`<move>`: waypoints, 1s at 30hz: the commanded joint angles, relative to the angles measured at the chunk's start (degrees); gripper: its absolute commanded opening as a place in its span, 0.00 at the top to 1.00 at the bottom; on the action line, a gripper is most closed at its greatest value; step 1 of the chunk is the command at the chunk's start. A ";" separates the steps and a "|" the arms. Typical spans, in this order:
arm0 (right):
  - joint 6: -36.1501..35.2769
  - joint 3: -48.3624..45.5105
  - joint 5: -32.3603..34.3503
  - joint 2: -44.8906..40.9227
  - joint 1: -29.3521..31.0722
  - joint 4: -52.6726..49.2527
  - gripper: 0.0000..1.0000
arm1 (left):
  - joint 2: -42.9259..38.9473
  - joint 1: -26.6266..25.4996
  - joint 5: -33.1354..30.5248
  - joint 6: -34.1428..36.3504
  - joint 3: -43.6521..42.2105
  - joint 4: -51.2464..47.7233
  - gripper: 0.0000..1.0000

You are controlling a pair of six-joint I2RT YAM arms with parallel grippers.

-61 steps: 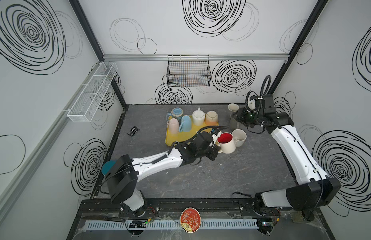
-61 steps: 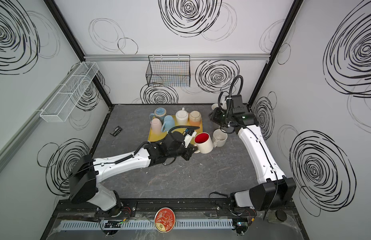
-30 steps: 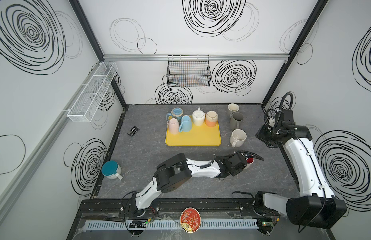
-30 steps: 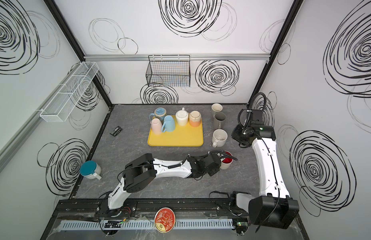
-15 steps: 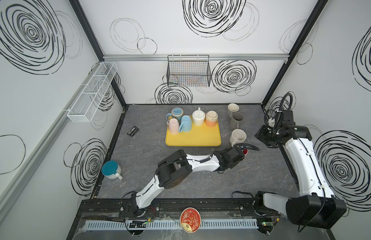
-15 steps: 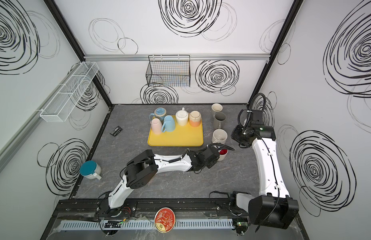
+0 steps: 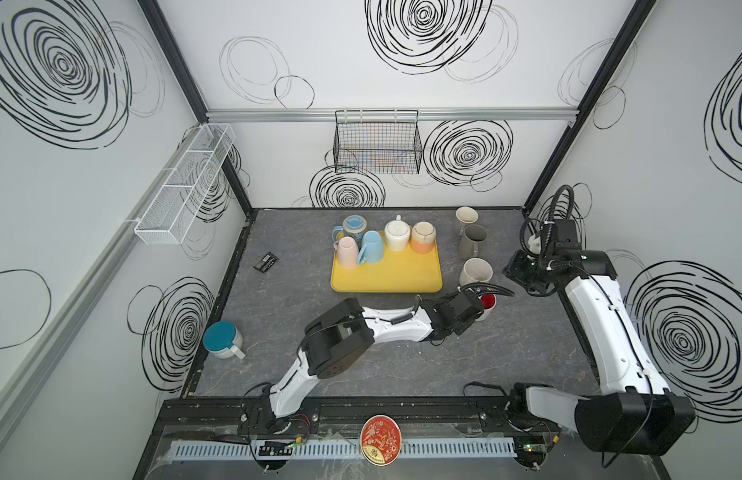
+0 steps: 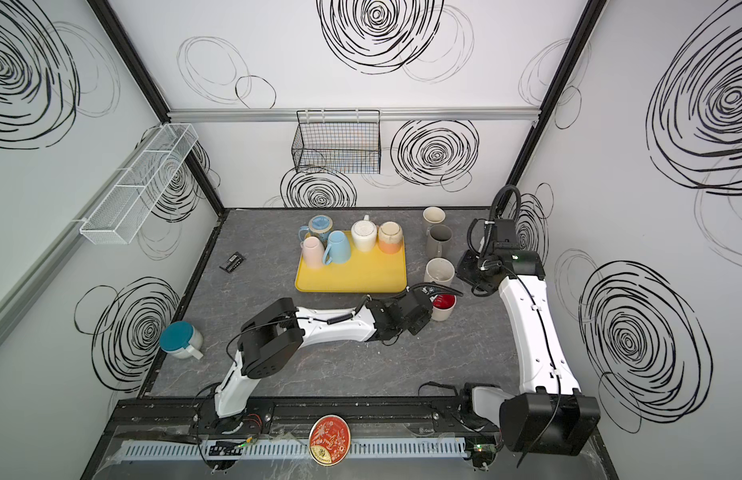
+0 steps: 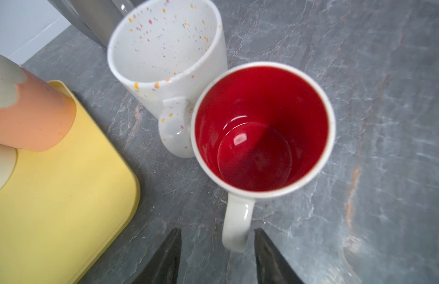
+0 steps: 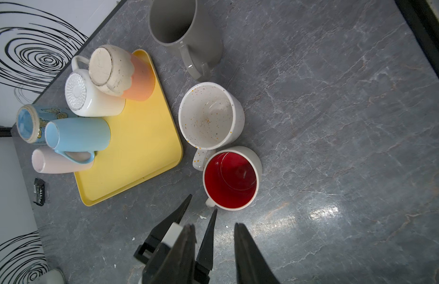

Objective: Turn the mug right side up

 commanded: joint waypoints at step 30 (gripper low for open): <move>7.29 22.10 11.79 41.61 24.82 7.03 0.52 | -20.98 49.70 11.02 -20.55 -26.02 -8.71 0.47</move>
